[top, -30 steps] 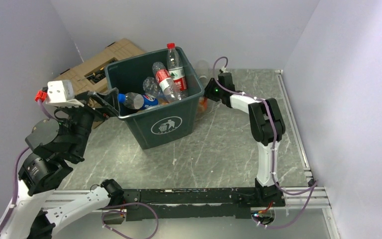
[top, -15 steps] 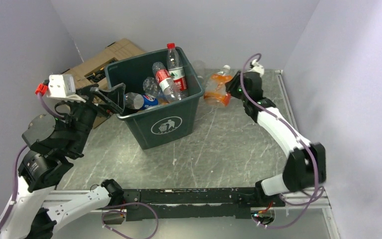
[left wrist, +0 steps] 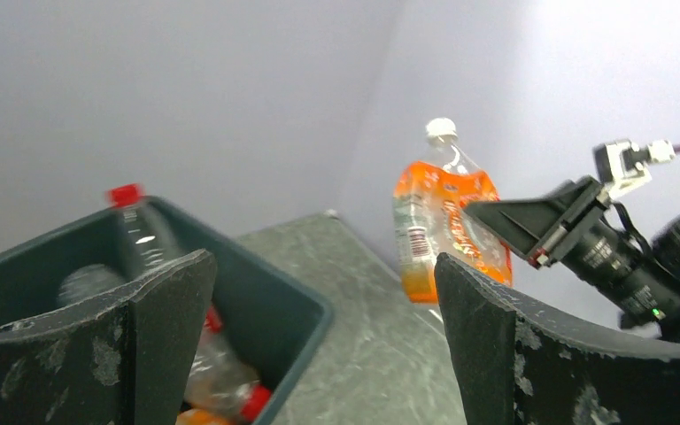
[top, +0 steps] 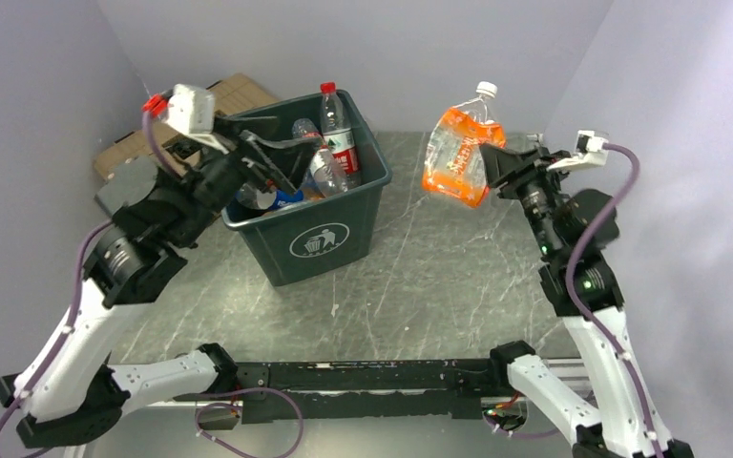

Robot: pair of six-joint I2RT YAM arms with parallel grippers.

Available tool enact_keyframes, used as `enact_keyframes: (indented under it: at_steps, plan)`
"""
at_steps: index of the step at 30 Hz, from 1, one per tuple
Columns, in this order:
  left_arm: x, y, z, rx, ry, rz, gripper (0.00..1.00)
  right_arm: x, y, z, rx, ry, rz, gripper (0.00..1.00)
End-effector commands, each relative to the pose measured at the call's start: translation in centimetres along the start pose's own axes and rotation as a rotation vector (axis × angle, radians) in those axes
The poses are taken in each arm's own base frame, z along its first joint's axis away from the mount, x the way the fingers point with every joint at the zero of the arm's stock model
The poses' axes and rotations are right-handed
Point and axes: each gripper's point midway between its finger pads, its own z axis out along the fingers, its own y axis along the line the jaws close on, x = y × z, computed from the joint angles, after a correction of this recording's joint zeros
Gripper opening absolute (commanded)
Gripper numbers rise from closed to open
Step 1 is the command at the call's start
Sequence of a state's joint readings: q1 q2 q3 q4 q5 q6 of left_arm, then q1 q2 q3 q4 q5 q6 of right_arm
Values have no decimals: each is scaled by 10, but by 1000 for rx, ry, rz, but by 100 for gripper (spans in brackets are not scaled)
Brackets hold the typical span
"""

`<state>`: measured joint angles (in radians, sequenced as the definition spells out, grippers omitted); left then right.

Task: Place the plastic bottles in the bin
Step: Pick up the plastic bottle from the corner of the board.

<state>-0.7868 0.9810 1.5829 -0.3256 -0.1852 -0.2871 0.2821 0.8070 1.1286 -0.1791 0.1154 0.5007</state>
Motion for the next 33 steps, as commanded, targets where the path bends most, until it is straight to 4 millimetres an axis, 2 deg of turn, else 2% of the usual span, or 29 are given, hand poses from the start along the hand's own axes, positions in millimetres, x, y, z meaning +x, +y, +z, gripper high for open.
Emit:
enact_keyframes:
  at_steps: [1,3,5,9,14,23,31,33]
  plan:
    - [-6,-76,4,391,44,-61,99,-20,85,-43,-465,-13,-23,0]
    - [2,-103,0,543,117,-82,100,-27,109,-64,-610,-28,-19,0]
    - [7,-120,-2,646,159,-114,99,-31,122,-80,-700,-44,-8,0]
    - [17,-125,0,678,177,-143,100,-35,141,-97,-827,-31,16,0]
    - [30,-139,0,774,221,-208,99,-39,144,-99,-846,-49,49,0]
    - [54,-152,20,827,307,-314,100,-40,145,-96,-845,-40,49,0]
    - [89,-175,33,824,398,-293,99,-33,142,-90,-826,-22,42,0]
    - [92,-174,34,814,395,-288,93,-29,140,-87,-817,-10,42,0]
